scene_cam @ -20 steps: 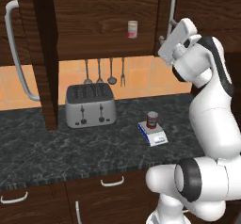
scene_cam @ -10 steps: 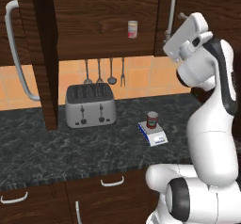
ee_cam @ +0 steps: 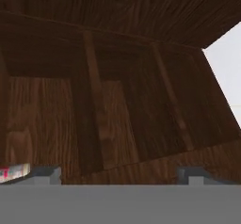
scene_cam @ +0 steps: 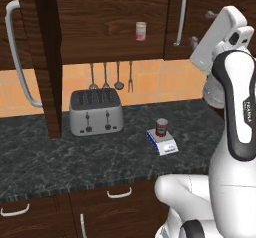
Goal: Pick the canned food and place it on the digital scale for weighing, and close the cabinet.
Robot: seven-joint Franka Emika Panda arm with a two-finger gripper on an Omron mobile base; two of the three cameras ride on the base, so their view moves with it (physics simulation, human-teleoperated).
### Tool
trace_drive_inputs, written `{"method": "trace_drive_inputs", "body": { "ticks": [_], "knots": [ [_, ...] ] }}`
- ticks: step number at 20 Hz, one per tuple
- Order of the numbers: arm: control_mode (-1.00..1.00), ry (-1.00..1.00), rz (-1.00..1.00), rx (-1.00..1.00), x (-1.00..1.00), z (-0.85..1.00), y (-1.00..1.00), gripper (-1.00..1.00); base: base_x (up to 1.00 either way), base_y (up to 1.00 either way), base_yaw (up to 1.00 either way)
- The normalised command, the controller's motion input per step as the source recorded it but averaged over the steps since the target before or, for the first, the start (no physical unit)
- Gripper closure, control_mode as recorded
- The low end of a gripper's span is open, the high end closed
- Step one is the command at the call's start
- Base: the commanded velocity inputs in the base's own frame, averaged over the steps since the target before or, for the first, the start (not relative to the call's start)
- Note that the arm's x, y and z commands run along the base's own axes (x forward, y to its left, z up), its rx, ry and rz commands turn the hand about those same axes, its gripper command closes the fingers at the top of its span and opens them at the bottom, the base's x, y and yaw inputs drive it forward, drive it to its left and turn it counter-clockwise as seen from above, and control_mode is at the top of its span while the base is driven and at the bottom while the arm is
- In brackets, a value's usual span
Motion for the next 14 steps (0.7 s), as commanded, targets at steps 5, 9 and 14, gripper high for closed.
{"method": "trace_drive_inputs", "body": {
  "ticks": [5, 9, 14],
  "knots": [
    [-1.00, 0.06, 0.02, 0.12, -0.31, -0.86, 0.61, -1.00, 0.00, 0.00, 0.00],
    [-1.00, 0.00, 0.00, 0.04, -0.32, -0.34, 0.83, -1.00, 0.00, 0.00, 0.00],
    [-1.00, 0.00, 0.00, 0.04, -0.17, -0.31, 0.65, -1.00, 0.00, 0.00, 0.00]
  ]
}}
